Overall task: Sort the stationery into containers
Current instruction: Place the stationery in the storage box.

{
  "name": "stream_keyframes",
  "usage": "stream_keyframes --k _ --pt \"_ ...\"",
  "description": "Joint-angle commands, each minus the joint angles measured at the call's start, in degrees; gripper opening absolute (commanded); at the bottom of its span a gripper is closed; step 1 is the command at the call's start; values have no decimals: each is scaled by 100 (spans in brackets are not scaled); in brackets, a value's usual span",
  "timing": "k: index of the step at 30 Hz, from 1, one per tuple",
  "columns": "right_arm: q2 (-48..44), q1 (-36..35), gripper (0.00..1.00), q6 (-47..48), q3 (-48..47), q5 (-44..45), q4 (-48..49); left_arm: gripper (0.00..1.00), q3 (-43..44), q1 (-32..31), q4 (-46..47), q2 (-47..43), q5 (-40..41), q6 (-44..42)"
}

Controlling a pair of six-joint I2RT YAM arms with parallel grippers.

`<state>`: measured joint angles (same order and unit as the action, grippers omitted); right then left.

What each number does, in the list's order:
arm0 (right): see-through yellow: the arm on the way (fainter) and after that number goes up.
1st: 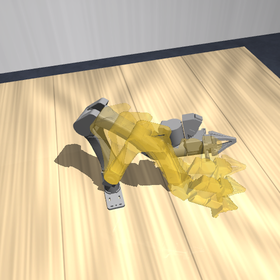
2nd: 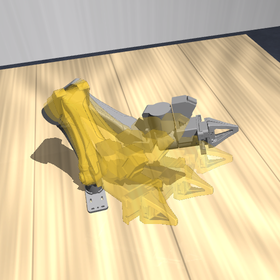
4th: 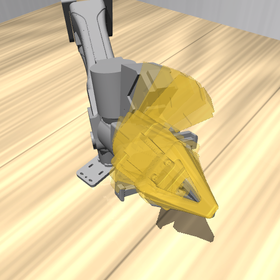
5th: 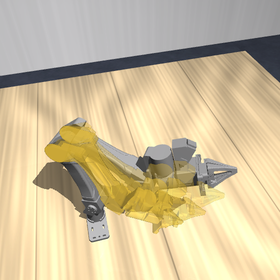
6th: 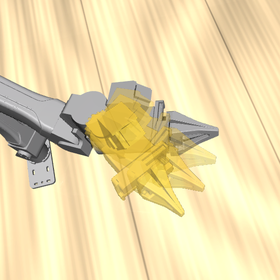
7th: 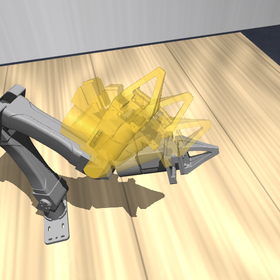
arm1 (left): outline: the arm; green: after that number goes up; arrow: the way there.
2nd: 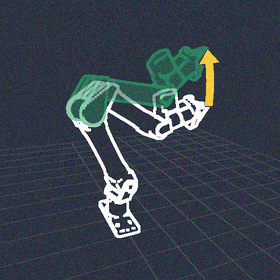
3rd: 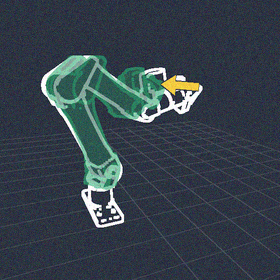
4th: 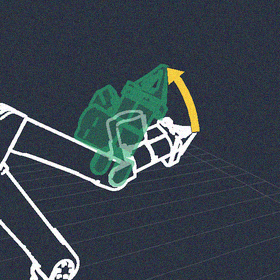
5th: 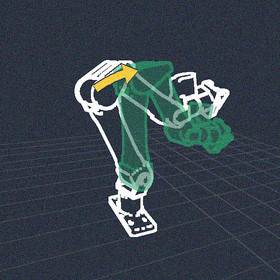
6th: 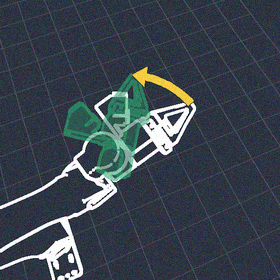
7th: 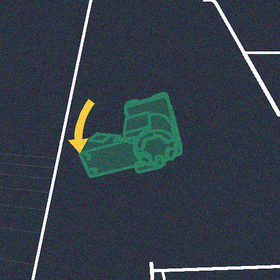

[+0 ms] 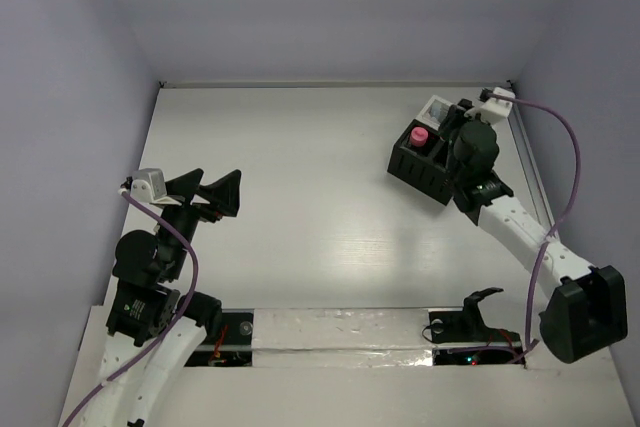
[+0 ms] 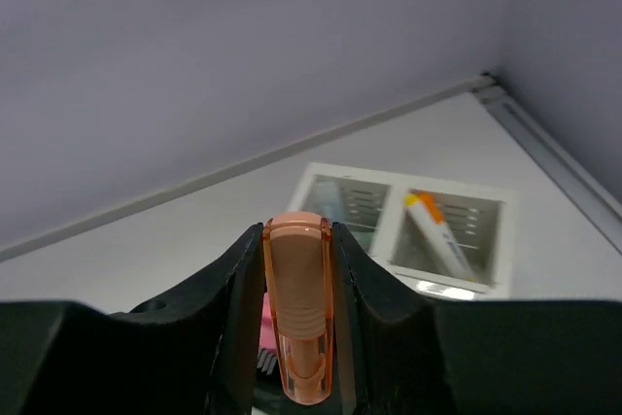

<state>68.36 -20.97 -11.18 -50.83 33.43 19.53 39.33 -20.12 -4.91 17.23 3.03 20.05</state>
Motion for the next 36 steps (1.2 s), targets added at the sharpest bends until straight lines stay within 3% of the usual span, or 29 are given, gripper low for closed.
stream_keyframes --k 1,8,20,30,36 --pt "-85 268 15 -262 547 550 947 99 -22 43 341 -1 -74 16" --pt "248 515 17 -139 758 937 1114 99 -22 43 350 -10 -92 7" --pt "600 770 19 -613 952 841 1018 99 -13 43 341 -10 -83 -1" --pt "319 770 71 -903 1040 314 825 99 -13 43 350 8 -92 16" --pt "-366 770 92 -1096 830 -371 412 99 -13 43 350 8 -92 16"
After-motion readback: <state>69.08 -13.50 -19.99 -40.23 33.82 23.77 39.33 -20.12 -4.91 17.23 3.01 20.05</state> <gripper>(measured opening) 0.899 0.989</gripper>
